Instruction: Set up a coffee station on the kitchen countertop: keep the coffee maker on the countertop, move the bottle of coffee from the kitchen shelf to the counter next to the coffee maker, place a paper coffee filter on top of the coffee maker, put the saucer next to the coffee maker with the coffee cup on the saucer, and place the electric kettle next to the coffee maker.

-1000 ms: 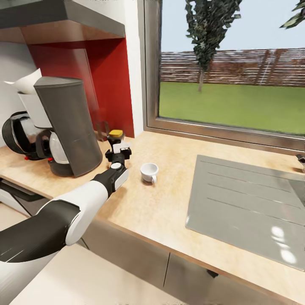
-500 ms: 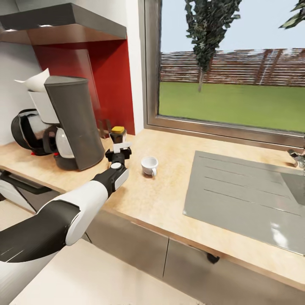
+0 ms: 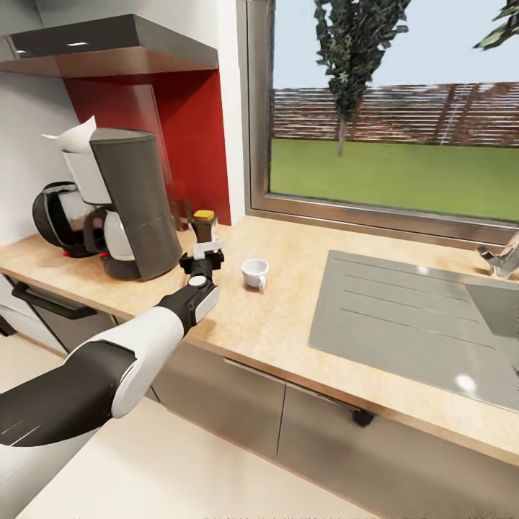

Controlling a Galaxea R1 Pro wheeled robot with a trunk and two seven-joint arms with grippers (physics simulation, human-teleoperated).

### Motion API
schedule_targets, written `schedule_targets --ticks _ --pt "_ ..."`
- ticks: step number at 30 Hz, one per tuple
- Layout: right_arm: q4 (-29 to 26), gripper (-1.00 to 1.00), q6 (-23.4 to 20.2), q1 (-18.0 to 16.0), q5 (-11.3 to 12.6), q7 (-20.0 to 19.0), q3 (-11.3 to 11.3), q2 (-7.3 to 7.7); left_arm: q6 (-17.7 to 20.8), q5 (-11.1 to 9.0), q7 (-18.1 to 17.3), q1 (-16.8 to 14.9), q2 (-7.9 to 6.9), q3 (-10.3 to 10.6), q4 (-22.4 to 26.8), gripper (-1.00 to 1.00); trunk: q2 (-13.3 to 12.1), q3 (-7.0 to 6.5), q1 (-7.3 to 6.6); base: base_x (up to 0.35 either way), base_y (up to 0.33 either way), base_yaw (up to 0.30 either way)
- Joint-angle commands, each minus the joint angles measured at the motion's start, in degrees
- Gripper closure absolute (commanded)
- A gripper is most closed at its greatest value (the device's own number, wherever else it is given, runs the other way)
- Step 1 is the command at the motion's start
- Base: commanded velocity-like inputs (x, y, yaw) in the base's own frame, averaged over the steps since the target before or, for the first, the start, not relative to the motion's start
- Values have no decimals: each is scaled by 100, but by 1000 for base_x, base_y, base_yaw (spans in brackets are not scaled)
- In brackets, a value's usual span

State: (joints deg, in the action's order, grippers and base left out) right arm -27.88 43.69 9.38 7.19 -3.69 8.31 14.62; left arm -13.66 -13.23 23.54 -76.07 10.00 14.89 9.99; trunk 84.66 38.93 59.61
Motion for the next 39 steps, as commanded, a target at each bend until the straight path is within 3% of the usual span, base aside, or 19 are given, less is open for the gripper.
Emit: schedule_targets --ticks 1,12,18,23,31,39 --pt "-7 -100 8 2 63 -35 23 6 -23 -59 22 -5 0 49 -6 -100 2 4 0 -34 0 0" --pt "-7 -100 8 2 63 -32 23 6 -26 -66 -13 -5 0 54 16 -100 2 4 0 -11 0 0" --pt "-5 -100 8 2 63 -30 21 6 -11 -66 -36 -5 0 46 272 -100 2 4 0 -115 0 0" --pt "-6 -100 8 2 63 -32 21 6 16 -66 -47 -5 0 155 536 -100 2 4 0 -15 0 0" --pt "-7 -100 8 2 63 -33 22 6 534 -73 -75 -5 0 188 1122 -100 2 4 0 -1 0 0" --pt "-7 -100 8 2 63 -31 21 6 631 -74 -84 -5 0 190 1242 -100 2 4 0 -106 0 0"
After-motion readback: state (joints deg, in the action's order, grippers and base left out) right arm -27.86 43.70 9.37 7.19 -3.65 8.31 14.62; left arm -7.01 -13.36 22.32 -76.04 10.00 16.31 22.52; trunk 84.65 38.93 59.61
